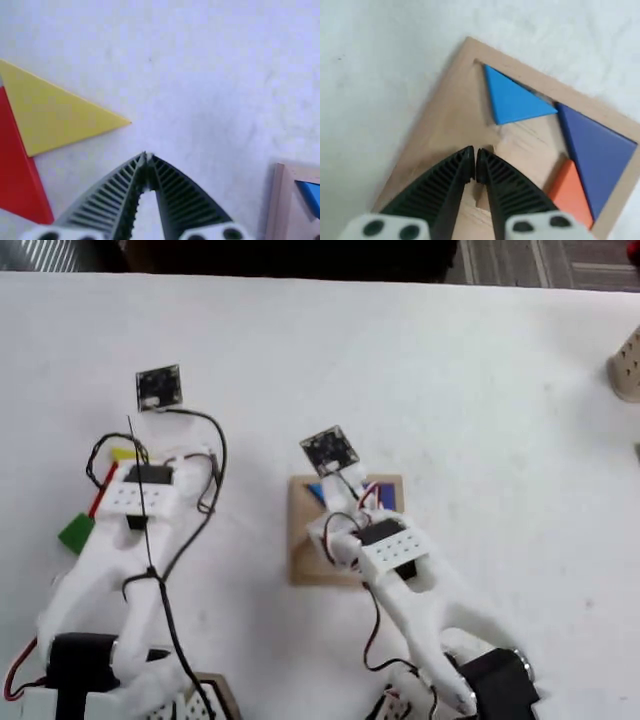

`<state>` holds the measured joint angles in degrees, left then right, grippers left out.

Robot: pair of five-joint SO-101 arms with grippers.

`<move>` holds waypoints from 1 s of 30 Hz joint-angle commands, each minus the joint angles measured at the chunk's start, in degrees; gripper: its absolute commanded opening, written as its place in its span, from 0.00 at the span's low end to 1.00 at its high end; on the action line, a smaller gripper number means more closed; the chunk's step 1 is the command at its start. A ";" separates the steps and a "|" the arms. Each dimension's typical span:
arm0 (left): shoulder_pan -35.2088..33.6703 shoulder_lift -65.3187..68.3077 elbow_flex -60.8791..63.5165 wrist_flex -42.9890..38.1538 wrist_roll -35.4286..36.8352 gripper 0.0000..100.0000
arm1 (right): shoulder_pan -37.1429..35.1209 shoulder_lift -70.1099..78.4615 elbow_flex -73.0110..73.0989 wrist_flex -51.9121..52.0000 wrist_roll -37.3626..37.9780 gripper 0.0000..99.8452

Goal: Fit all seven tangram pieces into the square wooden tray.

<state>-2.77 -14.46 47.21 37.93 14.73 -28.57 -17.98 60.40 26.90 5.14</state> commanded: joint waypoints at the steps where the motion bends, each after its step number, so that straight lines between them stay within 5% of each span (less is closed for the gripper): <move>1: 0.84 -2.33 -1.14 -1.14 0.62 0.02 | 3.47 -1.54 -2.64 0.22 -0.26 0.02; 17: 0.84 -2.33 -1.05 -0.97 0.62 0.02 | 12.62 -9.36 -1.32 2.24 2.90 0.02; 30: 0.84 -2.33 -1.14 -1.05 -1.05 0.02 | -4.00 -30.02 14.77 9.71 3.34 0.02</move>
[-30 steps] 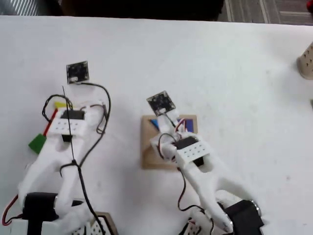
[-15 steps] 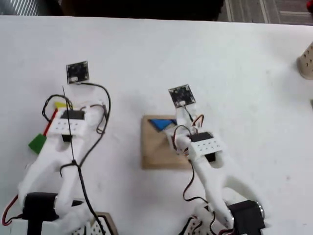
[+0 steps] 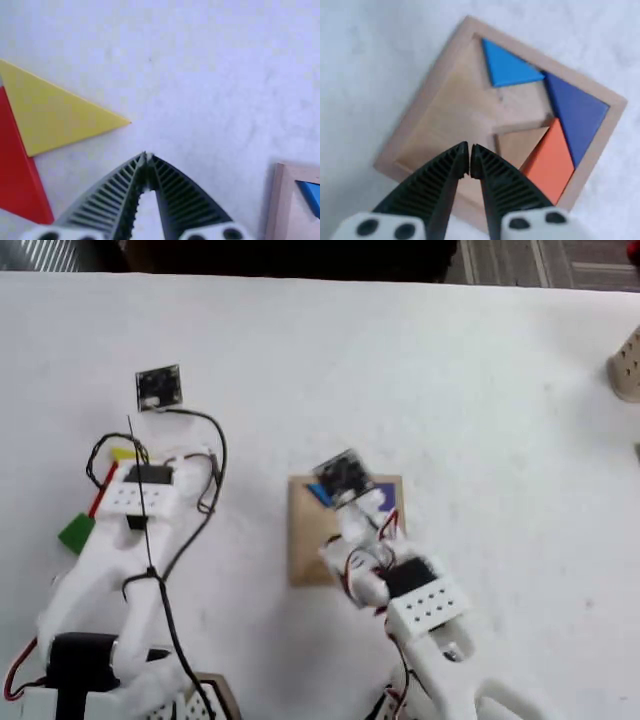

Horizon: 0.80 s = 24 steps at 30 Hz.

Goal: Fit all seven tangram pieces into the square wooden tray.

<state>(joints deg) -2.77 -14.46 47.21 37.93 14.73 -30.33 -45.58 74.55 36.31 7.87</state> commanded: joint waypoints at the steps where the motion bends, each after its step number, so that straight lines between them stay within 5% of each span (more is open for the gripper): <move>1: 0.84 -2.33 -1.14 -1.05 -1.58 0.02 | -1.89 -2.42 0.70 0.31 0.62 0.02; 24: 0.84 -2.33 -1.05 -0.97 -2.20 0.02 | 11.91 16.57 -10.55 -0.13 3.87 0.02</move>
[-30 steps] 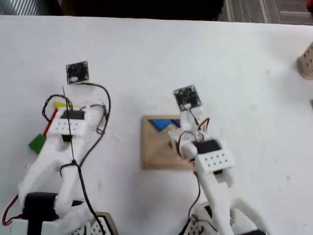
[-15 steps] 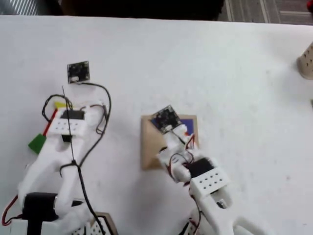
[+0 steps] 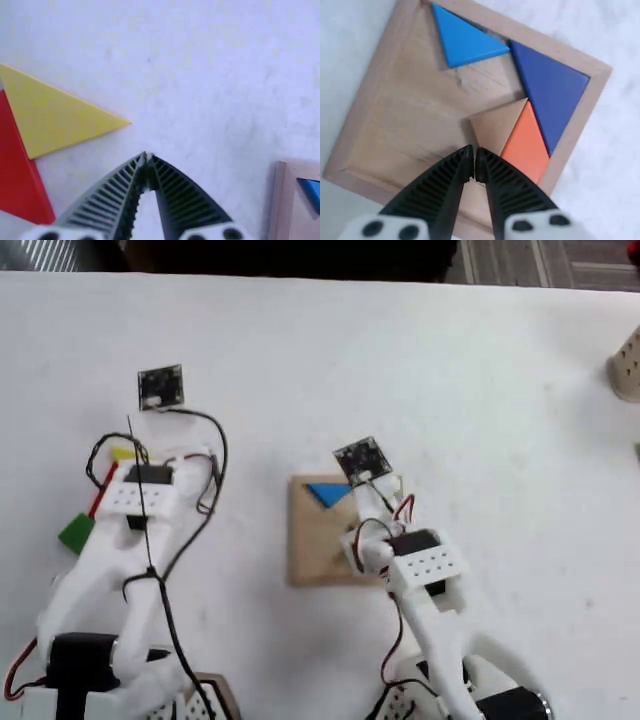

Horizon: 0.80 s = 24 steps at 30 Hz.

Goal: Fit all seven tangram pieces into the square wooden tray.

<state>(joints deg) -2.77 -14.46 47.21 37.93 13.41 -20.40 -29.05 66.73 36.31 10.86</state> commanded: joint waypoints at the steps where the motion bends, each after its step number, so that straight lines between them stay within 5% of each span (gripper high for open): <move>1: 0.84 -2.33 -1.05 -0.97 -0.88 0.02 | 2.51 0.04 -2.81 -0.22 0.88 0.02; 18: 0.13 -2.95 -1.67 1.67 -1.05 0.02 | 2.77 -0.04 -4.22 1.54 0.97 0.02; 24: -11.65 -2.95 -9.76 11.52 -5.27 0.02 | 2.95 -0.04 -4.22 1.36 0.97 0.02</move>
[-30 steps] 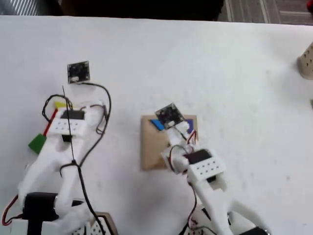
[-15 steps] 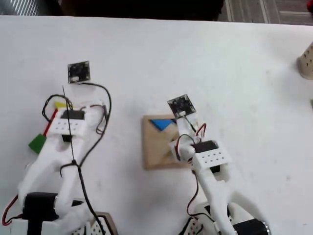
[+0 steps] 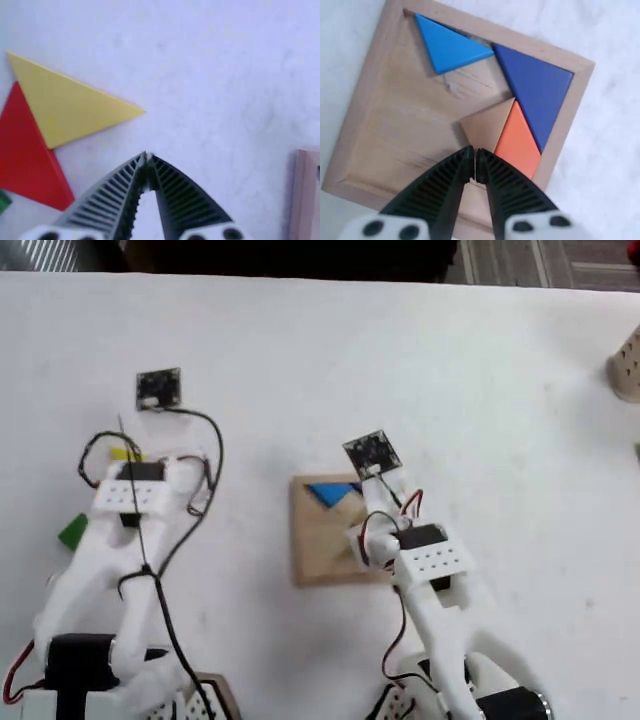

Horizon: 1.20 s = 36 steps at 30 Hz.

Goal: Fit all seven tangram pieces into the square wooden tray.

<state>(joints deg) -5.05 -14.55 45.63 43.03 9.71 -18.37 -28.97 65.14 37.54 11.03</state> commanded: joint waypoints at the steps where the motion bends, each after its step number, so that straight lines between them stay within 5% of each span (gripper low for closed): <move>1: -12.97 -2.86 -10.29 8.53 -1.32 0.02 | 0.92 -0.04 -2.64 -0.13 0.79 0.02; 6: -25.71 -2.42 -16.18 16.79 -3.60 0.04 | 0.92 0.40 -2.37 -1.36 0.79 0.02; 11: -27.91 -2.42 -14.59 20.84 -21.45 0.17 | 0.84 0.40 -2.37 -1.36 0.79 0.02; 18: -30.90 -2.42 -11.16 24.26 -37.54 0.17 | 0.84 0.48 -2.37 -1.36 0.79 0.02; 24: -32.04 -2.42 -11.96 23.47 -62.59 0.17 | 0.84 0.48 -2.29 -1.36 0.88 0.02; 31: -33.71 -2.15 -16.09 21.10 -70.15 0.17 | 0.92 0.48 -2.29 -1.36 0.88 0.02; 36: -35.12 -2.15 -17.14 23.30 -70.59 0.28 | 0.92 0.48 -2.29 -1.36 0.88 0.02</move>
<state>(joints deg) -38.81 -14.90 31.82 65.27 -60.26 -17.93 -28.62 65.14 37.45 11.03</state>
